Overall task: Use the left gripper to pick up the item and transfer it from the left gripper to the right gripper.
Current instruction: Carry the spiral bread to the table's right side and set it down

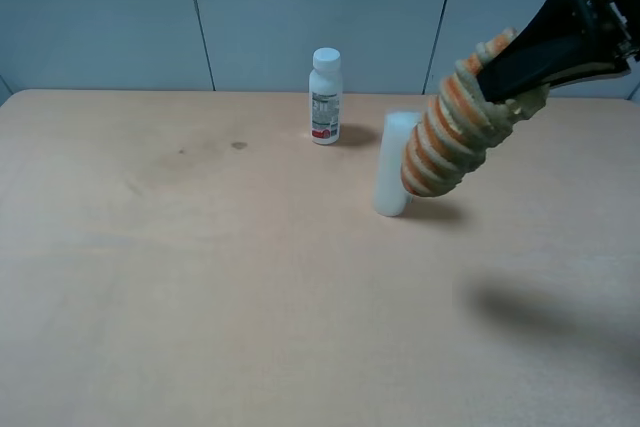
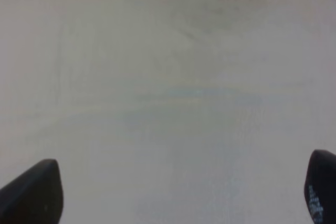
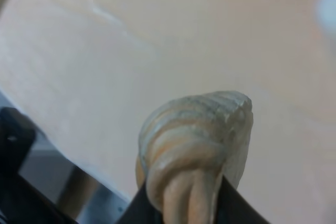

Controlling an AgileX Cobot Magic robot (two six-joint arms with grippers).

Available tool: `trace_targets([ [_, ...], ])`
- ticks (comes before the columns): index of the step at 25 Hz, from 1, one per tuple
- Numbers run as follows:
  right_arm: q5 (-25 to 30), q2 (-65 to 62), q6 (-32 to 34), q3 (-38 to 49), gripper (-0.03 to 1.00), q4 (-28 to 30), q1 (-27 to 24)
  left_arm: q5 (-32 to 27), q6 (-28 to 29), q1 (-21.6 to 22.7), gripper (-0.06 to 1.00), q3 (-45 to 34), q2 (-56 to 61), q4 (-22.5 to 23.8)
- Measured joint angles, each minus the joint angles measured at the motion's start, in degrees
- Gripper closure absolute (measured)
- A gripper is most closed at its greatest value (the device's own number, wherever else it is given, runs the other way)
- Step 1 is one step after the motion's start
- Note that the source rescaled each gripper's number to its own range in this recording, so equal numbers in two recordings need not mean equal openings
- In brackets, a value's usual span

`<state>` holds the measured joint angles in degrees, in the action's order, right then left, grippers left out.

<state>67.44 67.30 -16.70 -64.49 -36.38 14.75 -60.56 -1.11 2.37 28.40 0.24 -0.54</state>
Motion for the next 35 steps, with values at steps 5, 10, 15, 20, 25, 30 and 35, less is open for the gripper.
trace_targets([
  [5, 1.85, 0.20, 5.70, -1.36, 0.97, 4.25, 0.00, 0.00, 0.00, 0.00, 0.06, 0.00, 0.00, 0.00],
  [10, 2.12, 3.32, 7.90, -1.47, 0.97, 4.92, 0.00, 0.00, 0.00, 0.00, 0.06, 0.00, 0.00, 0.00],
  [15, 2.07, 7.57, 8.41, -1.47, 0.97, 5.08, 0.00, 0.00, 0.00, 0.00, 0.06, 0.00, 0.00, -0.16],
  [20, 2.07, 10.24, 8.69, -1.47, 0.97, 5.14, 0.00, 0.00, 0.00, 0.00, 0.06, 0.00, 0.00, -0.16],
  [25, 2.07, 10.79, 9.79, -1.47, 0.97, 7.23, 0.00, 0.00, 0.00, 0.00, 0.06, 0.00, 0.00, -0.16],
  [30, 2.13, 12.42, 11.04, -1.66, 0.97, 10.22, 0.00, 0.00, 0.00, 0.00, 0.06, 0.00, 0.00, -0.16],
  [35, 2.18, 15.09, 11.28, -2.44, 0.97, 11.87, 0.00, 0.00, 0.00, 0.00, 0.06, 0.00, 0.00, -0.16],
])
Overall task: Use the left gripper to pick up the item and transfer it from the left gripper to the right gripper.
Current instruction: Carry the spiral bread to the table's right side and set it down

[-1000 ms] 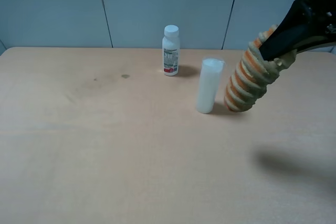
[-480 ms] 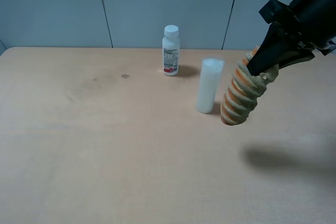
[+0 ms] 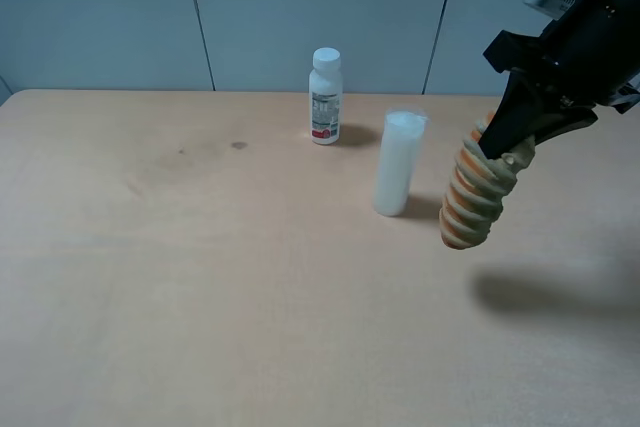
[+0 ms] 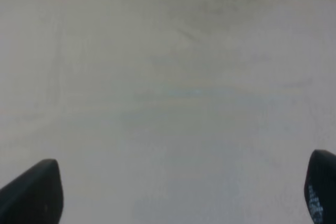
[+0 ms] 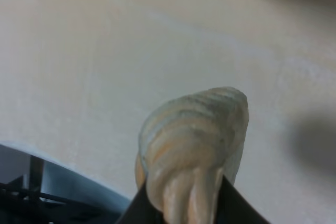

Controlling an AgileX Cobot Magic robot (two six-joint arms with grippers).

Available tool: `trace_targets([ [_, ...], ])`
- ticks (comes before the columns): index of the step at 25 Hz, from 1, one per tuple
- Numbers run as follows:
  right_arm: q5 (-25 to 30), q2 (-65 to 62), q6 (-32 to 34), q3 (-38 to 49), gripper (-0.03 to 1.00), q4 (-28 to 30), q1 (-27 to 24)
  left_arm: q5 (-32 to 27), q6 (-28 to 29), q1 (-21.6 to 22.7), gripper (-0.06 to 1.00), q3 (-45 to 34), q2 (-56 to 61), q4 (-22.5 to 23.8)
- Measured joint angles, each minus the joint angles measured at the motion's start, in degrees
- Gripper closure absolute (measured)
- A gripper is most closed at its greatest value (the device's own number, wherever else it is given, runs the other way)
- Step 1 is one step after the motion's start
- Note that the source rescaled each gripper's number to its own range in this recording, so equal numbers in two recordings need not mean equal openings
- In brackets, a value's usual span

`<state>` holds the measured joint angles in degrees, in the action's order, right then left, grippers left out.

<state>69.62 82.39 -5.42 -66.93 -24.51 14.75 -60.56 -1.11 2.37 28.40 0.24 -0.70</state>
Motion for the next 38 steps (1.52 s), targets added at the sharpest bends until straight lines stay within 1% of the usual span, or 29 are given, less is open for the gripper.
trace_targets([
  [6, 0.00, 3.41, 0.00, -0.07, 0.97, 3.54, -0.08, 0.00, 0.00, 0.00, 0.06, 0.00, 0.00, 0.00],
  [8, 0.00, 4.71, -0.05, -0.07, 0.97, 4.18, -0.89, 0.00, 0.00, 0.00, 0.06, 0.00, 0.00, 0.00],
  [14, 0.00, 8.06, -2.16, -0.14, 0.97, 4.60, -6.45, 0.00, 0.00, 0.00, 0.06, 0.00, 0.00, 0.00],
  [17, -0.90, 9.70, -3.93, -0.27, 0.97, 4.73, -9.20, 0.00, 0.00, 0.00, 0.06, 0.00, 0.00, 0.00],
  [23, -2.37, 15.26, -6.13, -5.05, 0.97, 4.76, -12.61, 0.00, 0.00, 0.00, 0.06, 0.00, 0.00, 0.00],
  [28, -5.23, 21.40, -6.41, -10.62, 0.97, 4.76, -13.01, 0.00, 0.00, 0.00, 0.06, 0.00, 0.00, 0.00],
  [32, -5.81, 26.01, -6.46, -14.01, 0.97, 4.44, -13.01, 0.00, 0.00, 0.00, 0.06, 0.00, 0.00, 0.00],
  [38, -9.19, 29.83, -6.46, -15.49, 0.97, 3.34, -13.01, 0.00, 0.00, 0.00, 0.06, 0.00, 0.00, 0.00],
])
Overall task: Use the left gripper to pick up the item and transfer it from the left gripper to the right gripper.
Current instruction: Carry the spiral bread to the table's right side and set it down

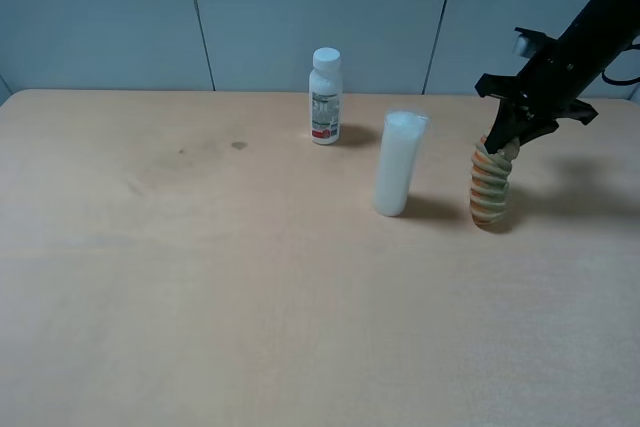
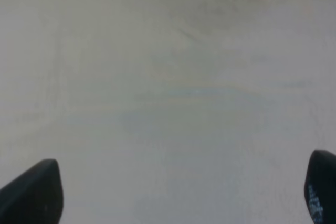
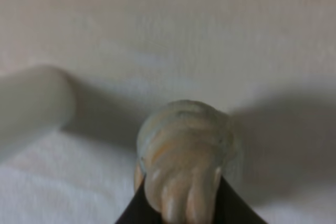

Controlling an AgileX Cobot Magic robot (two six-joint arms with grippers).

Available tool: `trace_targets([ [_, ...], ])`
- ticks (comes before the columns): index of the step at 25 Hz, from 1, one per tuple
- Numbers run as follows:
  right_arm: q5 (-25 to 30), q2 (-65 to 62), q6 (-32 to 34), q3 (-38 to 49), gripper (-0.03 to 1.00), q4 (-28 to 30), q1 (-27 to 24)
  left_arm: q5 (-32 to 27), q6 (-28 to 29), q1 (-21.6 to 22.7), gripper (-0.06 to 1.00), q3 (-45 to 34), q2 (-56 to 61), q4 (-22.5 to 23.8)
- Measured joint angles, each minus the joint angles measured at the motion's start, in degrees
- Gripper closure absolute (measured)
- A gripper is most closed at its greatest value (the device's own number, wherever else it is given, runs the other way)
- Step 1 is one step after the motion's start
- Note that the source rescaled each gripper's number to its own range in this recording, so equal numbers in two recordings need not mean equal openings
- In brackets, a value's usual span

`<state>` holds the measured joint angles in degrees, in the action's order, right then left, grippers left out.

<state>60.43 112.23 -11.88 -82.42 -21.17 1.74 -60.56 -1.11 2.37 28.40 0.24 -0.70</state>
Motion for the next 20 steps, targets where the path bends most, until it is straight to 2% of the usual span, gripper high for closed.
trace_targets([
  [6, -2.60, 0.83, 0.21, 0.00, 0.96, -0.31, 0.00, 0.00, 0.00, 0.00, 0.06, 0.00, 0.00, 0.00],
  [7, -2.82, 0.83, 0.39, 0.00, 0.93, -0.31, 0.00, 0.00, 0.00, 0.00, 0.06, 0.00, 0.00, 0.00],
  [8, -3.23, 0.83, 0.46, 0.00, 0.85, -0.25, 0.00, 0.00, 0.00, 0.00, 0.06, 0.00, 0.00, 0.00],
  [9, -3.70, 0.89, 0.54, 0.00, 0.71, 0.15, 0.00, 0.00, 0.00, 0.00, 0.06, 0.00, 0.00, 0.00],
  [11, -4.91, 1.12, 0.66, 0.00, 0.32, 1.46, 0.00, 0.00, 0.00, 0.00, 0.06, 0.00, 0.00, 0.00],
  [12, -5.39, 1.27, 0.96, 0.00, 0.18, 2.31, 0.00, 0.00, 0.00, 0.00, 0.06, 0.00, 0.00, 0.00],
  [13, -5.69, 1.40, 1.41, 0.00, 0.09, 2.97, 0.00, 0.00, 0.00, 0.00, 0.06, 0.00, 0.00, 0.00],
  [16, -6.36, 1.49, 2.53, 0.05, 0.00, 4.67, 0.00, 0.00, 0.00, 0.00, 0.06, 0.00, 0.00, 0.00],
  [20, -6.44, 1.49, 2.64, 0.05, -0.02, 5.74, 0.00, 0.00, 0.00, 0.00, 0.06, 0.00, 0.00, 0.12],
])
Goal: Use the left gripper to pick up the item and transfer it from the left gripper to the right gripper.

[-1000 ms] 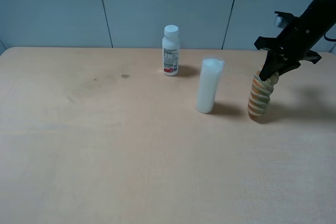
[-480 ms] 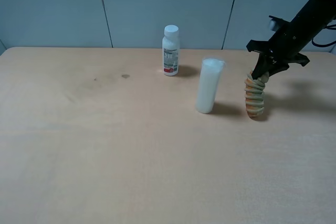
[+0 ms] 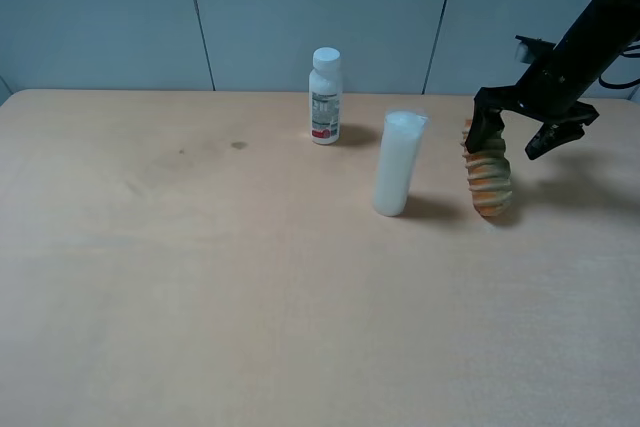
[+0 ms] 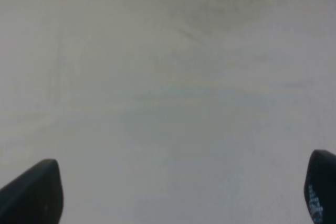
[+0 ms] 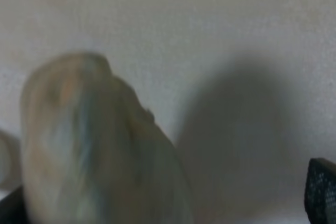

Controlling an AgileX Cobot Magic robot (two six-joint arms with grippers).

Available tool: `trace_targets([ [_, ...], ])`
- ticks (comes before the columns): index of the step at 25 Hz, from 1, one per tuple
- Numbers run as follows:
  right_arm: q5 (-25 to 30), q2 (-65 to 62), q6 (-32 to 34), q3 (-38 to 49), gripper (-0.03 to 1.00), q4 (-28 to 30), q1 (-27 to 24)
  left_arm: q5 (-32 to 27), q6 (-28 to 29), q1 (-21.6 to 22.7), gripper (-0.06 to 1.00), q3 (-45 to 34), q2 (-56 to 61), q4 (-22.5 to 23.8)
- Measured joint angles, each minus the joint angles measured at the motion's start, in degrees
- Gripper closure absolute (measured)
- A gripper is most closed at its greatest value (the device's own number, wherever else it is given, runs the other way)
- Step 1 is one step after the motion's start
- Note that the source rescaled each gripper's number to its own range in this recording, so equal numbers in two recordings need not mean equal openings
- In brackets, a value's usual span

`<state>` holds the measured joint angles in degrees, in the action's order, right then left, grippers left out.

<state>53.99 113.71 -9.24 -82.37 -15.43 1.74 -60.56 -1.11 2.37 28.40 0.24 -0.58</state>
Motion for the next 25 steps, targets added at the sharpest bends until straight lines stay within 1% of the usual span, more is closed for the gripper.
trace_targets([
  [8, 0.05, 0.10, 0.13, 0.00, -0.03, 0.16, 0.00, 0.00, 0.00, 0.00, 0.06, 0.00, 0.00, 0.00],
  [16, 2.04, -0.31, 0.75, 0.00, -0.03, 0.16, 0.00, 0.00, 0.00, 0.00, 0.06, 0.00, 0.00, 0.00],
  [21, 5.93, -2.91, 1.72, -3.82, -0.03, 0.37, 0.00, 0.00, 0.00, 0.00, 0.06, 0.00, 0.00, 0.00],
  [25, 10.25, -5.37, 3.33, -8.00, -0.03, 1.05, 0.00, 0.00, 0.00, 0.00, 0.06, 0.00, 0.00, 0.00],
])
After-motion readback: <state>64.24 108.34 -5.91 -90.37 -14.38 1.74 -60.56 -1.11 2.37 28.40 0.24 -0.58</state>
